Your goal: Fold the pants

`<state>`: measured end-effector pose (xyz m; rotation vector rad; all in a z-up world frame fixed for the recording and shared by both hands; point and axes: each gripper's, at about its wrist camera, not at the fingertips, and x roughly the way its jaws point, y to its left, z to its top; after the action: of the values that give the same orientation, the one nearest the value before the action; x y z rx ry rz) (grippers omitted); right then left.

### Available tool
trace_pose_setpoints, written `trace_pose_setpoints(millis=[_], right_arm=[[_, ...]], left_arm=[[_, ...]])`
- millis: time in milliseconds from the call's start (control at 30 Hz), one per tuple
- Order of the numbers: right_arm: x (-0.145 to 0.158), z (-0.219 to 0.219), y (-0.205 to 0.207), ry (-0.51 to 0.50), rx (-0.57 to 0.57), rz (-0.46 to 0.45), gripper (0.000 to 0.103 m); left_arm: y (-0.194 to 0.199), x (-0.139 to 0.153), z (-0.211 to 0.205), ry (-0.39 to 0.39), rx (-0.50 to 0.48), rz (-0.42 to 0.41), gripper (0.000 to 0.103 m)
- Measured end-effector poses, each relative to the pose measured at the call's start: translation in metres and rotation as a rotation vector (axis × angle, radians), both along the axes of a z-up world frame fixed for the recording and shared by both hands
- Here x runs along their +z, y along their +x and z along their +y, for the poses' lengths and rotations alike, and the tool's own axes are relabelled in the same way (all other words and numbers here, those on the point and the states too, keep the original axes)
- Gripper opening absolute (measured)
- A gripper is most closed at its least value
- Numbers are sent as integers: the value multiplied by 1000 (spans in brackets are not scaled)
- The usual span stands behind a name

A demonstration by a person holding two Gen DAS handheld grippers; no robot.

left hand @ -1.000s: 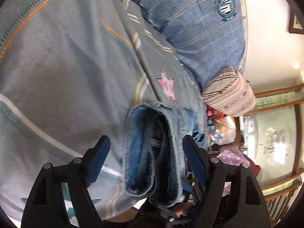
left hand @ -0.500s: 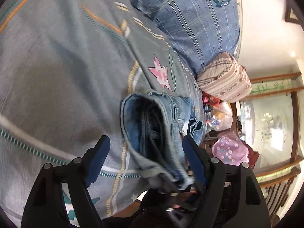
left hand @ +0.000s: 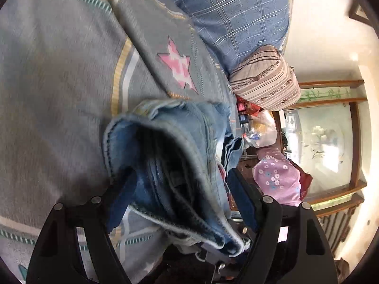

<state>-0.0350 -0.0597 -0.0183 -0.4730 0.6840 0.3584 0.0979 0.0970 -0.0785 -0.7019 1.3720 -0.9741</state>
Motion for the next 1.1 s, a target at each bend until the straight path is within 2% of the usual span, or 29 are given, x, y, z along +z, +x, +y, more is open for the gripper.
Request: trace_pose_setpoints(millis=[100,133,200,333,467,533,700,767,800,833,933,1100], right_arm=[[-1,-3,0,9,5,-3,21],[-1,-5,0,14,4,-9,21],[2,-9,1,31,-1,-13,21],[6,-16,-5,46,-5,-27,21],[12,-25,-9,56,-33,-37,21],[14,-28,-10,60,-37,-41,21],[10,-23,-9,61,-20,-24,21],[7,-21,-8,52,-9,-19,21],[6,-20,-8,46,-5,-20,21],[5,-20,-8,44,-2,-23,21],[7,-21,-8,63,11,-19,21],[23,-28,-16,118,33,-20,21]], left_arm=[[-7,19,26,-7,59,-54,79],[-8,27,36,-2,84,-77,83],[-8,28,41,46,91,-86,83],[-1,14,27,59,51,-39,83],[-3,7,8,-34,18,-3,83],[-7,6,2,-52,8,-2,83],[1,5,-7,-44,44,22,82],[6,4,-7,-23,81,37,57],[6,3,-7,-7,86,38,41],[6,4,-7,14,95,33,33],[-1,14,-5,42,117,6,22],[-16,62,-20,58,131,-90,19]])
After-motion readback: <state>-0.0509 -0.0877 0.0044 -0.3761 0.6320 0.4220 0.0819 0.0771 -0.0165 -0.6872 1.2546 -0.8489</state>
